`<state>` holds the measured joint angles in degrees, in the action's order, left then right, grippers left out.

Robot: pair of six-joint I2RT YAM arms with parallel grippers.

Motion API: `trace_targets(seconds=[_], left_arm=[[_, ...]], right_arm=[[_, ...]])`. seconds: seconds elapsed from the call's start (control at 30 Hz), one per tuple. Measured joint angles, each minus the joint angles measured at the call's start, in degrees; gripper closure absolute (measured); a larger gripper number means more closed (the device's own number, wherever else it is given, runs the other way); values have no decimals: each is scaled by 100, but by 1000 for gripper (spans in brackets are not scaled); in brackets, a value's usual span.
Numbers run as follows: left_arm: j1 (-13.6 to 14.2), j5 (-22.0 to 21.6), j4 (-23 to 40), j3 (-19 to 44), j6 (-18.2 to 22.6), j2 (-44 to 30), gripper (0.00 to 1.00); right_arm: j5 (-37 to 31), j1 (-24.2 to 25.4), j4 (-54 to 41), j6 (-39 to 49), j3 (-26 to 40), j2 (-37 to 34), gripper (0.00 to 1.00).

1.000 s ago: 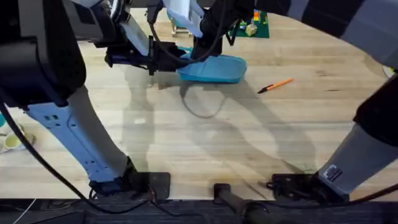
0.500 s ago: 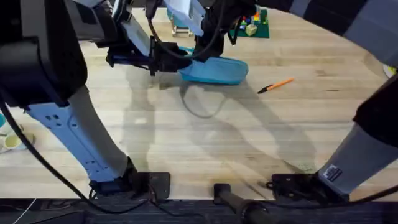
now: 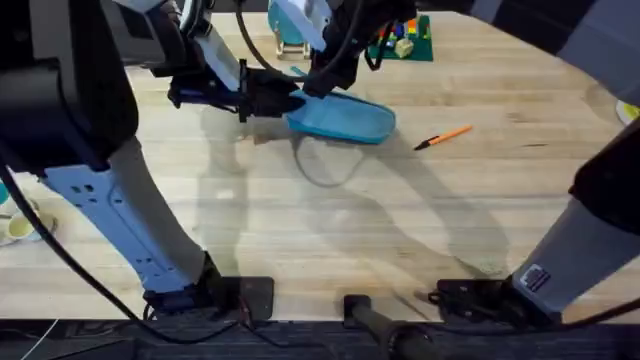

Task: Unzip the bag, pick up the pens from the table one at a time and place them inside, then zip the bag closed.

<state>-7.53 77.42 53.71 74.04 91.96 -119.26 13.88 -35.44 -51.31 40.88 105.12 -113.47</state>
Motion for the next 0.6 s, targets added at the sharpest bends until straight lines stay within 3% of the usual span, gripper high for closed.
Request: trace_targets(seconds=[0.6], left_arm=[[-11,-268,-22,0,2,0,959]], right_arm=[[533,-116,160,-44,288,50,971]])
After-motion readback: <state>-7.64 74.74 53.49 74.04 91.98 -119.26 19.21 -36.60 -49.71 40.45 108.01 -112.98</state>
